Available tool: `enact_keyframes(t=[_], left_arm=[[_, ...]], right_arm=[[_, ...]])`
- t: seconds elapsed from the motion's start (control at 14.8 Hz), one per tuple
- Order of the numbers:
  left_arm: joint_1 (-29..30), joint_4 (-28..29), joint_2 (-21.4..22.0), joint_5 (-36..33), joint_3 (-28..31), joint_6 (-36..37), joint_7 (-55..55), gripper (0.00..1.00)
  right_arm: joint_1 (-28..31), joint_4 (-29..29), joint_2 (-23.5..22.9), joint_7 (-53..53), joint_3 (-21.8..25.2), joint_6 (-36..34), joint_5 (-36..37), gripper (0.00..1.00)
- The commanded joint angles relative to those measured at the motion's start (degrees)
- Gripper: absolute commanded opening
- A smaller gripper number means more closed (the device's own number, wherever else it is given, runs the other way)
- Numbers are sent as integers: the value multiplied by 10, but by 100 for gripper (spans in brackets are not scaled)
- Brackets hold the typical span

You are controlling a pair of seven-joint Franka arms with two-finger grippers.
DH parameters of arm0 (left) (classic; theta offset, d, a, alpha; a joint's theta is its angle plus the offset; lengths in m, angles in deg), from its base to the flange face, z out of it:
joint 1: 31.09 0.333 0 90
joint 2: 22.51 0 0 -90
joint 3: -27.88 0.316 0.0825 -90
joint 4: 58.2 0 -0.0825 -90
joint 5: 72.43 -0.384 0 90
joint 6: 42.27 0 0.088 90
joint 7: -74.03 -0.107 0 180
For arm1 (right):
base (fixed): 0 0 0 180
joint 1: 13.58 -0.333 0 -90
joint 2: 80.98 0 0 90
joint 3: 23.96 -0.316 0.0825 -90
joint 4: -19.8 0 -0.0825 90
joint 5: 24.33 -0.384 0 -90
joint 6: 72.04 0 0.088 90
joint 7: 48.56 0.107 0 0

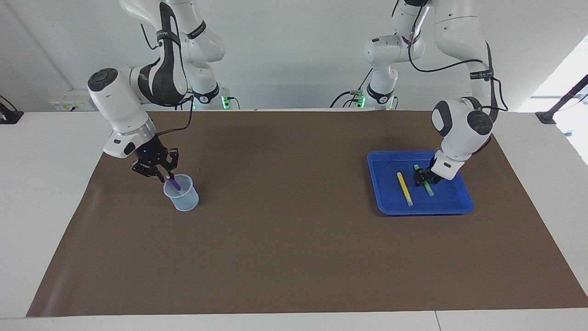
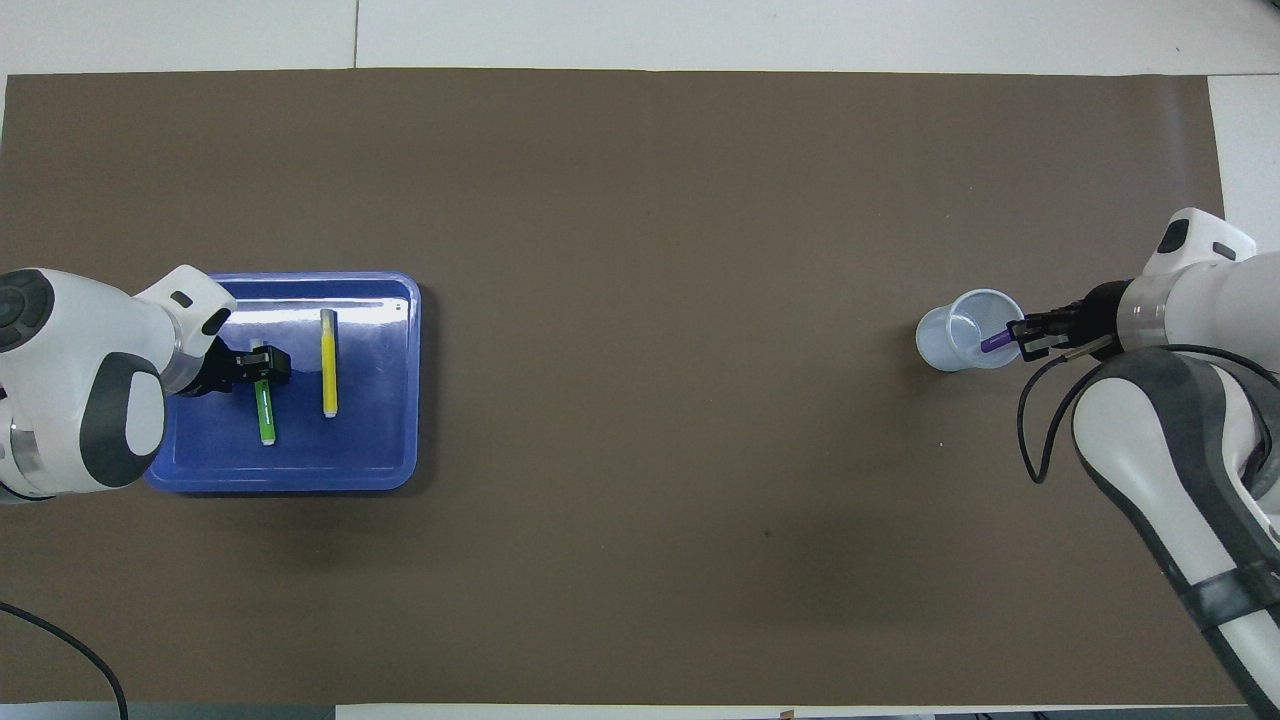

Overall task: Transfer and insert pens with both arms
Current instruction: 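Release the purple pen in the cup while the left gripper grasps the green pen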

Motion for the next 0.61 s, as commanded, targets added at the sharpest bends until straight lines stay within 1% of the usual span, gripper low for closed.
enact_keyframes(t=[0.0, 0.07, 0.2, 0.41, 0.54], left_arm=[[2, 11, 15, -11, 0, 10, -4, 66], [2, 11, 15, -11, 0, 11, -4, 64], [2, 10, 15, -11, 0, 21, -4, 60], [1, 10, 16, -11, 0, 27, 0, 60], [1, 10, 16, -11, 0, 26, -1, 56]], right_arm=[[9, -5, 2, -11, -4, 8, 11, 71], [10, -3, 1, -11, -4, 8, 11, 80], [11, 4, 0, -6, -4, 8, 11, 100], [15, 27, 1, -6, -3, -1, 11, 100], [19, 40, 5, -4, -2, -15, 11, 100]])
